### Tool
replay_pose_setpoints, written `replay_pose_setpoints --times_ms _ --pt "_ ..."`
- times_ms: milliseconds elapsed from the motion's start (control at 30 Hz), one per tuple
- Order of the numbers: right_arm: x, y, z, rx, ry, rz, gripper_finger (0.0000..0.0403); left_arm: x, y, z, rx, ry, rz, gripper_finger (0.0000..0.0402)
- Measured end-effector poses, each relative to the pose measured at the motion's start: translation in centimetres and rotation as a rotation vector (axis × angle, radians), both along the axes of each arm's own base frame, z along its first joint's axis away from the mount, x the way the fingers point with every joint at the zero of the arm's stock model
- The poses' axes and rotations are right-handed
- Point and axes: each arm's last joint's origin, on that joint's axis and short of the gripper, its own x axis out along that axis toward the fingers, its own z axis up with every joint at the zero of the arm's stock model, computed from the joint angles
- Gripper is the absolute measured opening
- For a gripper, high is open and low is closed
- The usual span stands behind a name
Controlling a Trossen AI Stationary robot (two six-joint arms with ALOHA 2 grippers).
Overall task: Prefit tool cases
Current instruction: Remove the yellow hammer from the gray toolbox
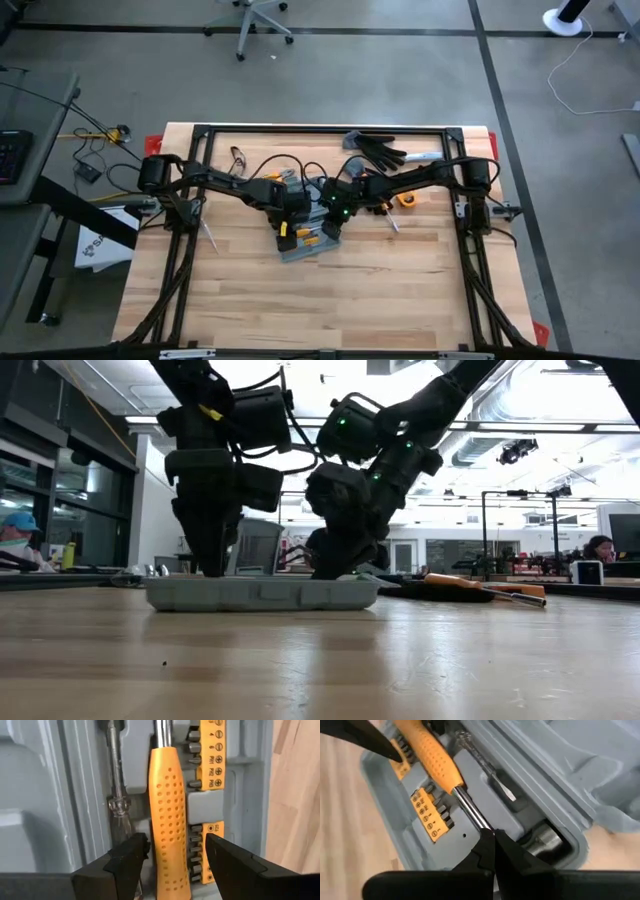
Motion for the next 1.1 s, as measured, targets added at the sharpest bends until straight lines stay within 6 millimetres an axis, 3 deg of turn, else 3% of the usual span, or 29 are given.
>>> replay_pose_setpoints --times_ms 100,200,367,700,967,1100 --pt "-0.6 1.2 1.6 -0.065 0.004 -0.003 0.0 0.2 -0.1 -0.1 0.005 -0.016 -0.005 0.0208" --pt "-0.9 3.7 2.7 -0.094 -0.005 0.034 0.0 0.3 -0.1 -0.2 0.002 -0.017 0.001 0.0208" --pt "-1.6 7.4 2.0 -0.079 0.028 0.063 0.0 0.4 0.0 -0.2 -0.022 -0.037 0.021 0.0208" --pt "-3.5 7.7 -0.5 0.054 0.027 -0.014 0.0 0.7 -0.1 -0.2 -0.061 -0.06 0.009 0.0207" --pt "-5.3 10.0 2.4 0.067 -0.035 0.058 0.0 0.7 -0.2 -0.2 -0.066 -0.064 0.008 0.0207" --pt "-5.6 11.2 2.0 0.091 -0.015 0.123 0.0 0.8 -0.2 -0.3 -0.07 -0.07 0.014 0.0207"
